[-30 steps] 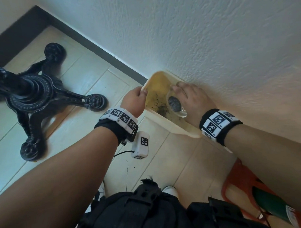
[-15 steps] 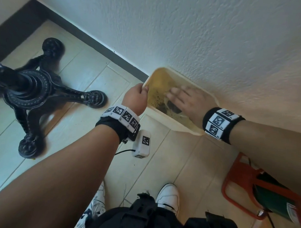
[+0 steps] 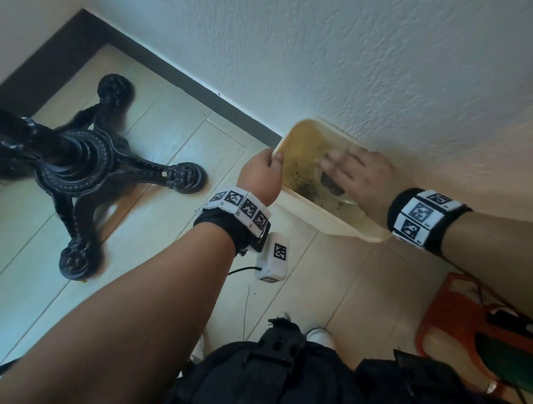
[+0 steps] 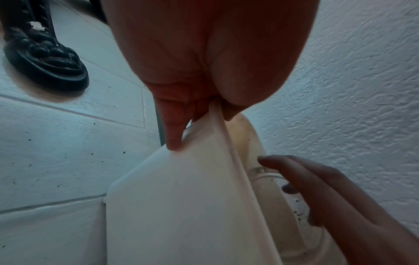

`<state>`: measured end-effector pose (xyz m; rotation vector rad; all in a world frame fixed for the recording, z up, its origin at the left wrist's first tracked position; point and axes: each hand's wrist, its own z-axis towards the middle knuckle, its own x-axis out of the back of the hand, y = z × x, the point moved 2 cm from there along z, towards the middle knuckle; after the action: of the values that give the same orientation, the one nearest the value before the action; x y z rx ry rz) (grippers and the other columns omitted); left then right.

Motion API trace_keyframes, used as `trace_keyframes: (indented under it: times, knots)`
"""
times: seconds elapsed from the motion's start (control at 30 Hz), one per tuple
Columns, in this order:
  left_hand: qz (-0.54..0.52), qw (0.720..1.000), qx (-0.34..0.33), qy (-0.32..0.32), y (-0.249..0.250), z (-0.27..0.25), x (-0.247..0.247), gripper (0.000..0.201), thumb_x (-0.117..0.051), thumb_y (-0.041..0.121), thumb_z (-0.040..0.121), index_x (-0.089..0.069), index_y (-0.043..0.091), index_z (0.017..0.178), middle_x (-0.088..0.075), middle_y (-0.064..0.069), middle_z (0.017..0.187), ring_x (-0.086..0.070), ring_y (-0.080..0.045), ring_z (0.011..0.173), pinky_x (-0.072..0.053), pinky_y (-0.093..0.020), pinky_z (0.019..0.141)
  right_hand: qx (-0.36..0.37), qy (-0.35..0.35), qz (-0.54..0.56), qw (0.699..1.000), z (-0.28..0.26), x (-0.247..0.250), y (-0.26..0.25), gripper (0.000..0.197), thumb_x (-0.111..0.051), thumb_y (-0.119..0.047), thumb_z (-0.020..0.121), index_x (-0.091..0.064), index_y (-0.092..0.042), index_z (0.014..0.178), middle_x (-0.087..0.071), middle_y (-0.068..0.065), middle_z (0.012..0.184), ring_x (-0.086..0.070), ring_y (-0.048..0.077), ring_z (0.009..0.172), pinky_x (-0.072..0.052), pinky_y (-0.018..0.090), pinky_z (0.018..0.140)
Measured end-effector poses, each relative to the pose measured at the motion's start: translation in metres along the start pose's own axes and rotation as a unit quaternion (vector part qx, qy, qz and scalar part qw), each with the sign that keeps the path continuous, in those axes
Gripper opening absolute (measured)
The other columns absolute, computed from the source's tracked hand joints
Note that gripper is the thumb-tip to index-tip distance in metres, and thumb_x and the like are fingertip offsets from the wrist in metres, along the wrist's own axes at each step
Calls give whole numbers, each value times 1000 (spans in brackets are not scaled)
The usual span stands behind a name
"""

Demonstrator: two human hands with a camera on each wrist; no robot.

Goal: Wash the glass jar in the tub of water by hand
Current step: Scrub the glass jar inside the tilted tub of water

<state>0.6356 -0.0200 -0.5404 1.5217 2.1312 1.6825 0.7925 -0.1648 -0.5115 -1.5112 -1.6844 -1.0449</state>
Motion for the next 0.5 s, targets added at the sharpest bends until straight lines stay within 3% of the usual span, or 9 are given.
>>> trace_keyframes:
  times: [0.1,0.2,0.27,0.4,0.5]
  knots:
    - [-6,1000,-4,4,-1,1,-2,35,-36,35,102,-63,15,110,-69,-5,90,-68,-26,81,-58,-47,81,6,25,3,1000,-3,2,-6,97,-67,-4,72,-19,-15,156,-30,13,157,-35,37,131,-49,53,95]
    - [-8,1000,-10,8,1,3,-2,35,-36,35,101,-64,15,111,-68,-5,90,-68,-27,83,-57,-48,82,36,39,-18,998,-2,-1,-8,93,-58,-1,72,-20,-13,155,-33,15,154,-40,41,128,-48,54,93]
    - [-7,1000,-13,11,0,3,-2,35,-37,35,101,-64,15,111,-66,-3,87,-68,-28,83,-57,-48,82,32,43,-12,999,0,1,-5,95,-61,1,70,-22,-12,155,-33,15,154,-40,41,128,-50,53,90]
    - [-6,1000,-24,15,2,4,-4,33,-37,33,102,-62,13,101,-58,2,75,-67,-29,80,-56,-46,78,88,83,-30,992,-6,0,-10,84,-53,7,66,-40,-7,148,-49,18,144,-52,44,116,-52,52,84]
    - [6,999,-30,18,2,4,-3,29,-36,32,103,-59,15,94,-55,6,70,-68,-27,77,-56,-42,73,47,44,36,997,-8,-1,-14,110,-73,6,58,-23,-15,154,-37,13,152,-44,43,126,-50,54,89]
